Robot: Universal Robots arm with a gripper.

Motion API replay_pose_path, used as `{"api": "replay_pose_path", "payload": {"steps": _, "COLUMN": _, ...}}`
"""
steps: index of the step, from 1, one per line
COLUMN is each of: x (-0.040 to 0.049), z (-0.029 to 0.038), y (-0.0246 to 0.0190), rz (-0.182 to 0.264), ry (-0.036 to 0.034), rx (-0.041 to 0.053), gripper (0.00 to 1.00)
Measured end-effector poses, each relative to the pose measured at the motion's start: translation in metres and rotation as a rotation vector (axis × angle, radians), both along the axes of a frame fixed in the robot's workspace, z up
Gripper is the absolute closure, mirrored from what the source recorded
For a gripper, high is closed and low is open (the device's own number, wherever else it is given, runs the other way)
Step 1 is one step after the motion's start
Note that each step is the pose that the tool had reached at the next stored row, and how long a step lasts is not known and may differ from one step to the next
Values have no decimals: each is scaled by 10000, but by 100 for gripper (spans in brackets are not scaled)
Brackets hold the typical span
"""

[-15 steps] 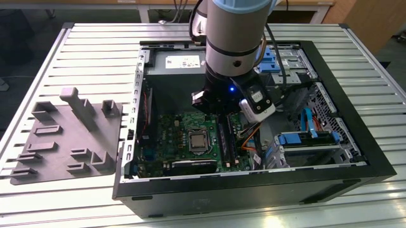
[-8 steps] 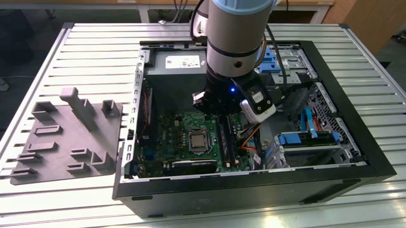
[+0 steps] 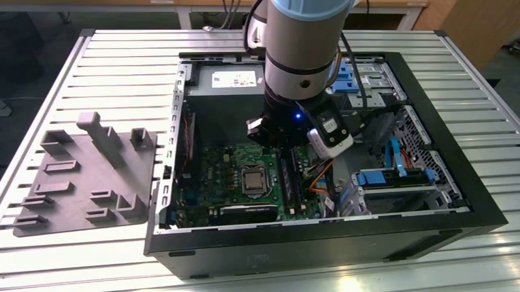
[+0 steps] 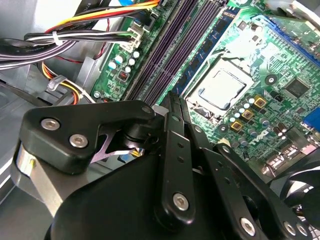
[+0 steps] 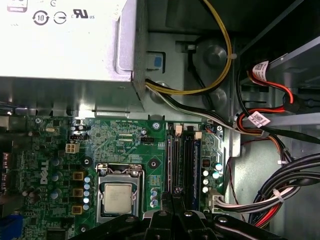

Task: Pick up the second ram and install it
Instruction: 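Insert the second ram into the second slot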

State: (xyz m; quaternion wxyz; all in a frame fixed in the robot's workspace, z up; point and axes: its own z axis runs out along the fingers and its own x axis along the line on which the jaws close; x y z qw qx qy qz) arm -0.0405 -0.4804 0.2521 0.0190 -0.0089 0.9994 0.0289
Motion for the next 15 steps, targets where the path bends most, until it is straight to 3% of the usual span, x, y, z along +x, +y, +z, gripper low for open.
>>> {"api": "replay_pose_path", "payload": {"steps": 15, "x": 4, "z": -22, "y": -37, "rz": 0, "ry": 0, "rx": 1, "gripper": 88}}
